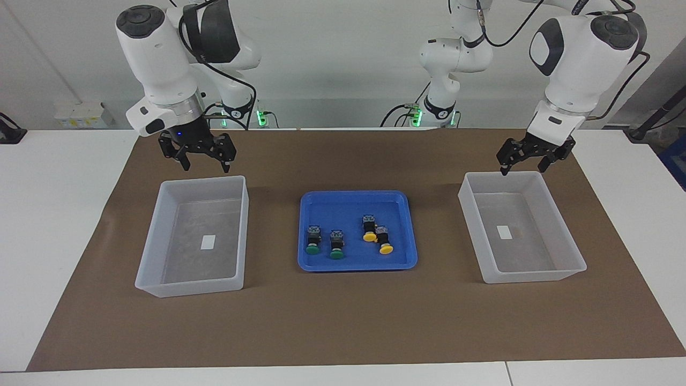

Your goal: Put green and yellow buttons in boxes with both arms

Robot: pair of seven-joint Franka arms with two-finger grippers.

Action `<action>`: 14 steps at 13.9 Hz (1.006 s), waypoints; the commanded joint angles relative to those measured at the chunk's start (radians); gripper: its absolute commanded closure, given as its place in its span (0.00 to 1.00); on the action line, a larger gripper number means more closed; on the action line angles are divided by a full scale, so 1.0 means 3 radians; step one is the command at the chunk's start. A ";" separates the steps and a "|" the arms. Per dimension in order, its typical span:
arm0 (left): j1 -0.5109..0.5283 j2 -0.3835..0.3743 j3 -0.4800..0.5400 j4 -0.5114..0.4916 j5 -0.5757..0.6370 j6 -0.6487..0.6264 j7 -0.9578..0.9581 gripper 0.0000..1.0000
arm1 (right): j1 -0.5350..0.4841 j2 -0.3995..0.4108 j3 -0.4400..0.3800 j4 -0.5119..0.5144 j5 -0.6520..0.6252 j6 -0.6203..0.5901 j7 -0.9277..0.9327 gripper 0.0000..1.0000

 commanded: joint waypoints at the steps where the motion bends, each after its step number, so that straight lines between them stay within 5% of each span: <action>1: 0.0011 -0.0125 -0.0008 -0.0162 0.0001 0.0103 0.0003 0.00 | -0.0056 -0.0024 0.0027 0.0005 0.0097 -0.0037 -0.0093 0.00; 14: -0.0244 -0.0043 -0.0024 -0.0300 -0.0167 0.0455 -0.0195 0.00 | -0.0056 -0.0024 0.0027 0.0005 0.0097 -0.0037 -0.0093 0.00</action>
